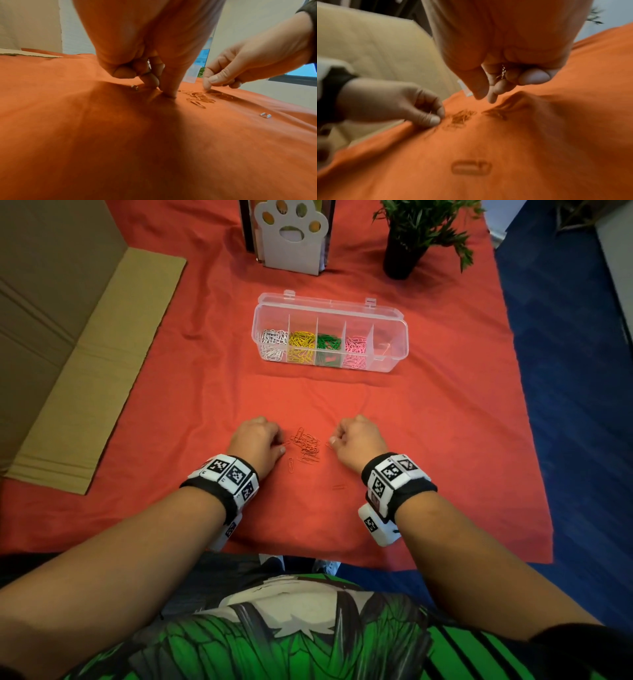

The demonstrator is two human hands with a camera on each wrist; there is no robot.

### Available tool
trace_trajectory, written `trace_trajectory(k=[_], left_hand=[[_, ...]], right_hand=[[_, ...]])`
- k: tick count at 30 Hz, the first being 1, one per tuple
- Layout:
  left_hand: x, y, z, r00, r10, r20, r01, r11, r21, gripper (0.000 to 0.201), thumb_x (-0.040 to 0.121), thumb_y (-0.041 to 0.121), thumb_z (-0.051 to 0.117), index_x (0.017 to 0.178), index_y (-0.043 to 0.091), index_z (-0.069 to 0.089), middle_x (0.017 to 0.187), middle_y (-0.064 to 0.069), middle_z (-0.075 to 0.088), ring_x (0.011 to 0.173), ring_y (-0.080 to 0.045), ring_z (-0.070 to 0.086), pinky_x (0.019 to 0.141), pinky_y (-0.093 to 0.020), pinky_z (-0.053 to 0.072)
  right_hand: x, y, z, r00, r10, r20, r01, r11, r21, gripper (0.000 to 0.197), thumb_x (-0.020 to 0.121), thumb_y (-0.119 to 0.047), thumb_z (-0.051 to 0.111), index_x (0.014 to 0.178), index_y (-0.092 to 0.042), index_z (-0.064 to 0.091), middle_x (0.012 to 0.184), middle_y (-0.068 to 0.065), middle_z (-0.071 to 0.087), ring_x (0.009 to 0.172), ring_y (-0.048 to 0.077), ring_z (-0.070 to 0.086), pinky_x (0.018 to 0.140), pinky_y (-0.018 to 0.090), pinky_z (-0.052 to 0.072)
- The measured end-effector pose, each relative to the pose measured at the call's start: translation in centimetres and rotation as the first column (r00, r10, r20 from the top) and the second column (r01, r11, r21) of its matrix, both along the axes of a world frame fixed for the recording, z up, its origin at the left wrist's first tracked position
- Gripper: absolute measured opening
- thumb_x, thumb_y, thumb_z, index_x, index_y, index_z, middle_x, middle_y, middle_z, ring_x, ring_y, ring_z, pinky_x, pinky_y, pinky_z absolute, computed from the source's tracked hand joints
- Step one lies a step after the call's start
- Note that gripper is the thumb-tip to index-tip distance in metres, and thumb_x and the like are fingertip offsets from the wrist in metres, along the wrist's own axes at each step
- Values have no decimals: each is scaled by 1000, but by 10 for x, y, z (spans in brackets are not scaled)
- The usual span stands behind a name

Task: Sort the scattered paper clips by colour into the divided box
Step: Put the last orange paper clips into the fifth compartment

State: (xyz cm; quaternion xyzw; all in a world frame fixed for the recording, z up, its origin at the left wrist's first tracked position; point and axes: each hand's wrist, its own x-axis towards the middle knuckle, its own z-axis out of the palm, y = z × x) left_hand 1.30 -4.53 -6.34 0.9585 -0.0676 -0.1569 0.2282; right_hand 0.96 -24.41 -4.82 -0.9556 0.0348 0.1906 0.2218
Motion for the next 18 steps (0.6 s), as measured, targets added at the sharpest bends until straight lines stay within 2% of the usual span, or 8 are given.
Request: trace_trajectory(k=[3, 6, 9, 11, 14, 15, 17, 18], left_hand=[[-2, -2, -3, 1000, -28, -12, 28, 999, 20, 6, 80, 19, 62, 82, 13, 62, 90, -11, 60, 91, -33, 56, 84, -40, 47], [-2, -4, -2, 999, 24, -27, -25, 998, -52, 5, 84, 12, 57, 86, 10, 60, 94, -12, 61, 92, -30, 56, 84, -34, 42], [0, -5, 5, 977, 148, -152, -184, 950, -254, 16, 88, 8, 52, 102, 10, 59, 91, -6, 60, 82, -20, 55, 76, -25, 40], [3, -7, 8, 920, 209, -333, -338, 851, -401, 19, 91, 9, 48, 101, 21, 59, 82, 1, 57, 65, -12, 48, 63, -24, 39], [5, -11, 18, 738, 225, -636, -636, 549, -543, 29, 92, 4, 37, 81, 23, 57, 69, 0, 50, 45, -5, 41, 44, -18, 34], [5, -11, 22, 672, 203, -713, -714, 435, -548, 30, 90, 5, 34, 77, 20, 56, 67, 1, 47, 45, -4, 42, 42, -16, 36], [6, -13, 29, 569, 155, -807, -809, 282, -516, 27, 86, 11, 32, 70, 16, 53, 65, 1, 46, 50, -8, 45, 46, -18, 42], [7, -14, 30, 536, 148, -831, -833, 249, -494, 26, 85, 14, 32, 68, 15, 52, 64, 0, 47, 52, -10, 45, 49, -20, 44]], right_hand=[[-12, 8, -8, 993, 114, 24, -111, 987, -117, 27, 86, -25, 56, 108, -9, 56, 112, 13, 52, 111, 32, 47, 98, 40, 43], [-14, 11, -8, 990, 140, 26, -137, 986, -96, 21, 88, -17, 53, 107, -7, 53, 112, 13, 51, 110, 32, 47, 96, 40, 43], [-4, 6, -2, 999, 19, -32, -15, 992, 123, 5, 90, -12, 48, 90, -14, 53, 100, 7, 58, 94, 23, 53, 85, 31, 42], [1, 2, 0, 987, -86, -133, 125, 939, 319, 11, 91, -9, 47, 89, -19, 51, 79, -4, 54, 73, 12, 50, 68, 23, 41], [4, 1, 3, 910, -225, -347, 397, 711, 580, 23, 95, -5, 40, 83, -19, 54, 66, -5, 45, 56, 7, 42, 46, 14, 36], [4, 2, 5, 866, -253, -432, 492, 583, 646, 26, 95, -5, 38, 80, -19, 54, 66, -2, 45, 55, 9, 43, 43, 15, 37], [4, 2, 9, 780, -266, -567, 626, 343, 700, 23, 94, -5, 40, 79, -15, 52, 66, 1, 46, 56, 11, 47, 41, 17, 40], [5, 2, 9, 764, -268, -587, 646, 305, 700, 20, 93, -5, 43, 78, -15, 52, 66, 1, 46, 55, 11, 46, 42, 18, 41]])
